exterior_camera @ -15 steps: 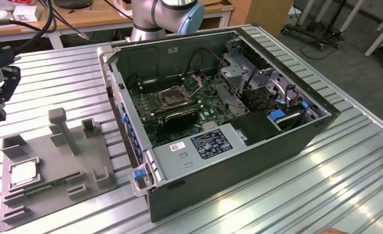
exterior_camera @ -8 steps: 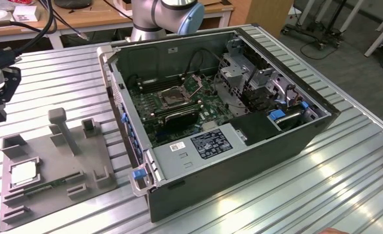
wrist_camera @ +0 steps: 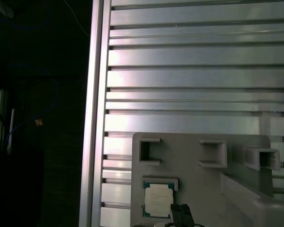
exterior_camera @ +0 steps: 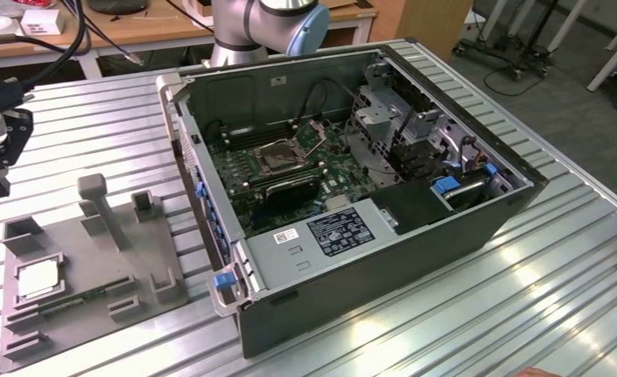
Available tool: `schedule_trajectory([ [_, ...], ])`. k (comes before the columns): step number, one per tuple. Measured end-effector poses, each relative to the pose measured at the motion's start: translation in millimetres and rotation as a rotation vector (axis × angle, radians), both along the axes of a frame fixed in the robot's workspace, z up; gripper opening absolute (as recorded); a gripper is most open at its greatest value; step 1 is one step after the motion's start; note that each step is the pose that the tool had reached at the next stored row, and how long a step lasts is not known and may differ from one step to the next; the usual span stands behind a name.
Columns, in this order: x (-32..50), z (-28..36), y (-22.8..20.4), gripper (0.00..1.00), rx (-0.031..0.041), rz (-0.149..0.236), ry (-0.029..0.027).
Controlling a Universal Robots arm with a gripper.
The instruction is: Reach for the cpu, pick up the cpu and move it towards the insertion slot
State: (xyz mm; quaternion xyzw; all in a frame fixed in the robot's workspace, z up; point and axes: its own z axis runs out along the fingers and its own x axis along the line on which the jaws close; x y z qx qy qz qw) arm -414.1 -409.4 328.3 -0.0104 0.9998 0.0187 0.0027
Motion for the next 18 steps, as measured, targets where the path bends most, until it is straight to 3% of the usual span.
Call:
schedule_trajectory([
  [7,-3.8,-2.3,-0.5,0.11,0.0001,0.0,0.0],
  [18,-4.3,-6.4,-6.1,0.11,-0.0001,0.0,0.0001],
])
